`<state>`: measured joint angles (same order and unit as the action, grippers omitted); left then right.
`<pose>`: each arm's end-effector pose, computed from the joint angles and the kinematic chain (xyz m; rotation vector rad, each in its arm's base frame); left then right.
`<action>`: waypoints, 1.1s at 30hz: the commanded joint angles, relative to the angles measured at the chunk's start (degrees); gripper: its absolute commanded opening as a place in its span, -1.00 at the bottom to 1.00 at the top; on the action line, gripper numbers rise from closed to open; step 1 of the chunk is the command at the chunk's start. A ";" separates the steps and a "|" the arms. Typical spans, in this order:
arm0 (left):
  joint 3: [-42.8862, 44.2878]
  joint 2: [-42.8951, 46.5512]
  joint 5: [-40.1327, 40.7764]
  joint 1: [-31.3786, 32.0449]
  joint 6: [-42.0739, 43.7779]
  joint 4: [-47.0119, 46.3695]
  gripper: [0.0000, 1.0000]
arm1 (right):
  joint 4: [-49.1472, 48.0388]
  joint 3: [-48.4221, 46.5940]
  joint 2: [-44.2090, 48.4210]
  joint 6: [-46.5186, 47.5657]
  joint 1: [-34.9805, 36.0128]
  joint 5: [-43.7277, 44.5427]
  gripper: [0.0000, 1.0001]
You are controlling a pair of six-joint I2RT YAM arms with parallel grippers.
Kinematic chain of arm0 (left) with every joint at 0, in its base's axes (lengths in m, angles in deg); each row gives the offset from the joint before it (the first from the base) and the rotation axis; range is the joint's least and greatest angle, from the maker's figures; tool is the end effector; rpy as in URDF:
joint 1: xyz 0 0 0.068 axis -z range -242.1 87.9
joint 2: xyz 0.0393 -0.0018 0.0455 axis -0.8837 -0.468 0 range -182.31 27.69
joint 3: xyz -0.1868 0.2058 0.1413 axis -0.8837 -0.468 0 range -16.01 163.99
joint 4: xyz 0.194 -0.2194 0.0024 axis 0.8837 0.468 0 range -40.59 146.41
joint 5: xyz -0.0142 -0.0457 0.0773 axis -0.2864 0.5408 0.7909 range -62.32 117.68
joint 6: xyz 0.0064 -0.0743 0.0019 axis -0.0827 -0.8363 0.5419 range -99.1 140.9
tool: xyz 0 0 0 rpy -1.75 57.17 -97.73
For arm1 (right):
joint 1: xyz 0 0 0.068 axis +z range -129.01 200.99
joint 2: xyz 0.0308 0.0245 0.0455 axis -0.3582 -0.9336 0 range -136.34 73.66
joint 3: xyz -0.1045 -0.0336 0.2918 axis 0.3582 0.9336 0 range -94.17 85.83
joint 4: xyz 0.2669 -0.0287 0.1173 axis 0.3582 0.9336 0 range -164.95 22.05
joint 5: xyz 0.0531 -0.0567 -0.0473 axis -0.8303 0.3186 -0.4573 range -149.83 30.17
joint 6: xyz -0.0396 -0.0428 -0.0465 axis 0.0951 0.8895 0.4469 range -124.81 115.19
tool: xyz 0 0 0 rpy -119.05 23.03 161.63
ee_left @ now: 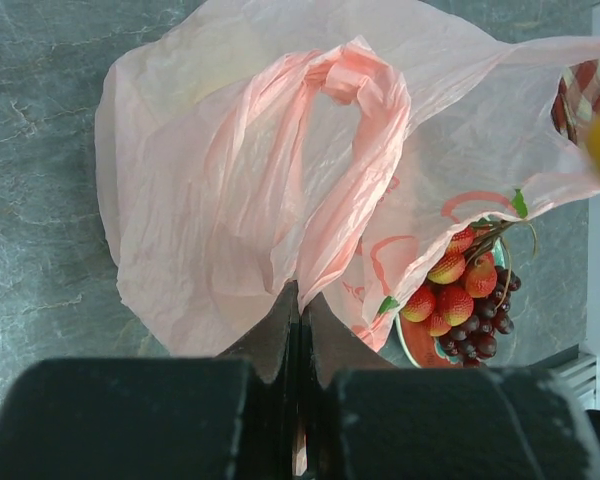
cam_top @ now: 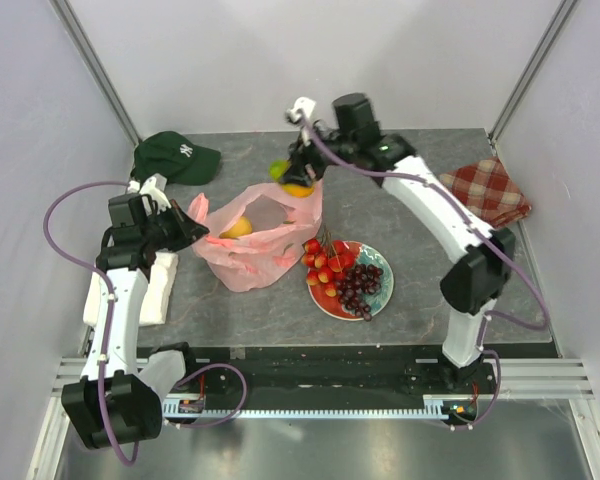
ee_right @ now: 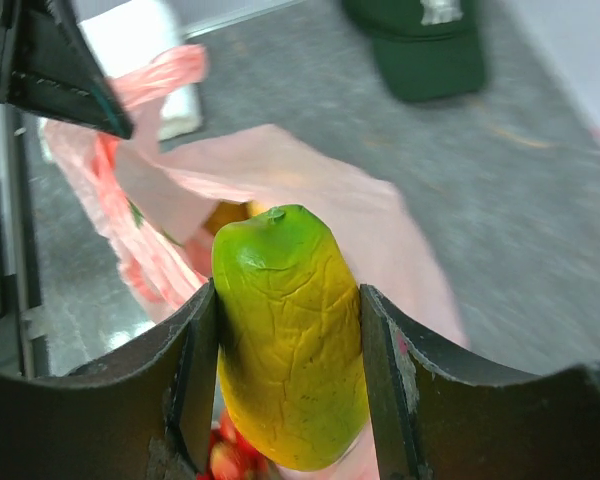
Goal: Take the fake fruits out of the plastic bag
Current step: Take out the fake fruit from the plastic bag, then place the fake fruit on the plate.
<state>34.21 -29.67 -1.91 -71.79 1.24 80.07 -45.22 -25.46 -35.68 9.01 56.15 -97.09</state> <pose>0.2428 0.0100 0.3158 -0.2811 2.1929 -0.6702 0.3922 0.3226 0.4121 -1.2135 1.6713 0.8965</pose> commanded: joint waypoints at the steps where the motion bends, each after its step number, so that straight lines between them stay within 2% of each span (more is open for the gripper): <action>1: 1.20 0.76 0.67 -0.41 -1.61 -2.62 -0.93 | 6.55 0.16 12.54 2.77 -4.04 2.79 -0.41; 6: 1.02 0.50 0.40 -0.68 -2.14 -3.23 -0.92 | 8.32 17.73 23.01 6.83 -7.81 6.93 -0.41; 9: 1.02 0.32 0.58 -1.03 -2.40 -3.50 -0.92 | 8.23 24.50 25.31 7.44 -10.01 8.51 -0.41; 13: 0.94 0.23 0.40 -1.55 -2.75 -3.93 -0.92 | 7.53 30.06 23.65 6.31 -11.69 12.55 -0.42; 18: 0.24 1.20 0.32 -2.43 -2.75 -4.20 -0.92 | 5.34 33.50 19.09 6.74 -14.14 14.67 -0.42; 24: -0.65 2.17 -0.30 -3.05 -3.28 -4.02 -0.92 | 4.10 32.71 12.32 7.18 -15.29 12.56 -0.41; 33: -0.82 2.43 -0.74 -3.58 -3.37 -4.02 -0.92 | 3.49 32.71 6.68 2.09 -15.29 11.24 -0.38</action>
<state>33.79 -28.38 -2.04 -74.87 -0.75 77.95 -39.97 8.16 -28.64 13.32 40.76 -84.37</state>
